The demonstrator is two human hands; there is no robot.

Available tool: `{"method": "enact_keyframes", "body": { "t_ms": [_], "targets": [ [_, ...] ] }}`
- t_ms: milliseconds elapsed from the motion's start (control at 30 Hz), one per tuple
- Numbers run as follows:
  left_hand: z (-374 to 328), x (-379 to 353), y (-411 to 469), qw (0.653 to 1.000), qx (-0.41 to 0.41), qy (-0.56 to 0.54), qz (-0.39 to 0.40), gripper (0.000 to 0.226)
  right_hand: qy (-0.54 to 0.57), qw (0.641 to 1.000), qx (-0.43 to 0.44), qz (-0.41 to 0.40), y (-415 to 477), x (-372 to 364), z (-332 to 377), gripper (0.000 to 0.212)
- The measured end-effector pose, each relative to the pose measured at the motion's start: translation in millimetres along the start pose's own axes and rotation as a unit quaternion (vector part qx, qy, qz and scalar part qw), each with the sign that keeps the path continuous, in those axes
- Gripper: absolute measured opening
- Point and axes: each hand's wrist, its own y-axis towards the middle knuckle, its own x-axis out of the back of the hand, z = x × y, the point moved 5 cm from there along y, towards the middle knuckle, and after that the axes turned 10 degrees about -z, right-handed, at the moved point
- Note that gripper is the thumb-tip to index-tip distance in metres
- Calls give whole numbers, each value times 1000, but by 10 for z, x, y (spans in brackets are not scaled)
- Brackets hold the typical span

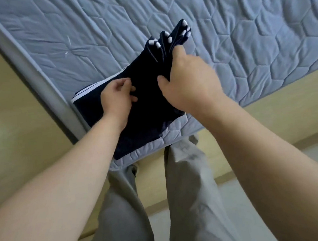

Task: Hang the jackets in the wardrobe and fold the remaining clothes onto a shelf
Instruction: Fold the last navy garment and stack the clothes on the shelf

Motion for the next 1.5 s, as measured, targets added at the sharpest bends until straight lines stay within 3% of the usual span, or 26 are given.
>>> {"method": "enact_keyframes", "body": {
  "t_ms": [100, 167, 333, 467, 567, 667, 767, 867, 933, 967, 1000, 1067, 1100, 1133, 1167, 1233, 1300, 1367, 1433, 1500],
  "targets": [
    [401, 754, 164, 984, 157, -77, -24, 12, 15, 1000, 19, 2, -426, -279, 737, 33],
    [639, 1125, 257, 960, 237, -150, 9, 28, 35, 999, 19, 23, -640, -635, 1144, 35],
    [864, 1574, 466, 934, 287, -201, 72, 41, 13, 995, -27, 100, -823, -1746, 1637, 44],
    [917, 1688, 712, 946, 242, -146, 156, 74, -17, 988, -84, 126, -800, -2422, 1586, 49],
    [918, 1636, 777, 970, 175, -44, 162, 68, -63, 991, -71, 98, -812, -2616, 1521, 61],
    [872, 1561, 826, 992, 93, 26, 85, 39, -63, 994, -35, 78, -920, -2630, 1522, 71],
    [730, 1455, 862, 994, 6, 89, 63, 46, -31, 998, -20, 51, -1117, -2542, 1505, 73],
    [638, 1299, 834, 987, -24, 49, 149, 51, 79, 988, -129, -10, -1413, -2452, 1411, 58],
    [654, 1283, 866, 989, -11, 31, 144, 43, 126, 963, -240, -9, -1565, -2539, 1327, 45],
    [681, 1300, 908, 993, 1, 19, 118, 41, 183, 930, -320, 16, -1624, -2629, 1290, 47],
    [734, 1333, 959, 996, 24, 6, 87, 42, 274, 865, -418, 44, -1692, -2750, 1282, 53],
    [845, 1406, 1046, 997, 72, 9, 42, 41, 480, 663, -567, 94, -1818, -2986, 1400, 60],
    [870, 1424, 1075, 996, 77, 31, 35, 38, 553, 577, -591, 103, -1830, -3070, 1476, 67],
    [876, 1407, 1099, 995, 67, 66, 42, 32, 599, 527, -596, 96, -1820, -3128, 1521, 82],
    [863, 1374, 1091, 991, 51, 110, 56, 29, 630, 491, -598, 71, -1798, -3158, 1539, 93],
    [811, 1283, 1020, 978, 7, 196, 75, 49, 678, 421, -602, 6, -1716, -3168, 1540, 100],
    [733, 1227, 940, 978, -8, 201, 47, 56, 715, 338, -611, -42, -1628, -3171, 1574, 98],
    [671, 1138, 835, 980, -14, 191, 61, 51, 734, 281, -615, -62, -1549, -3168, 1628, 89],
    [763, 1116, 804, 992, 77, 70, 75, 41, 745, 233, -619, -79, -1500, -3137, 1676, 79],
    [872, 1167, 755, 977, 184, -17, 109, 47, 747, 208, -625, -94, -1461, -3069, 1701, 71]
  ]
}}
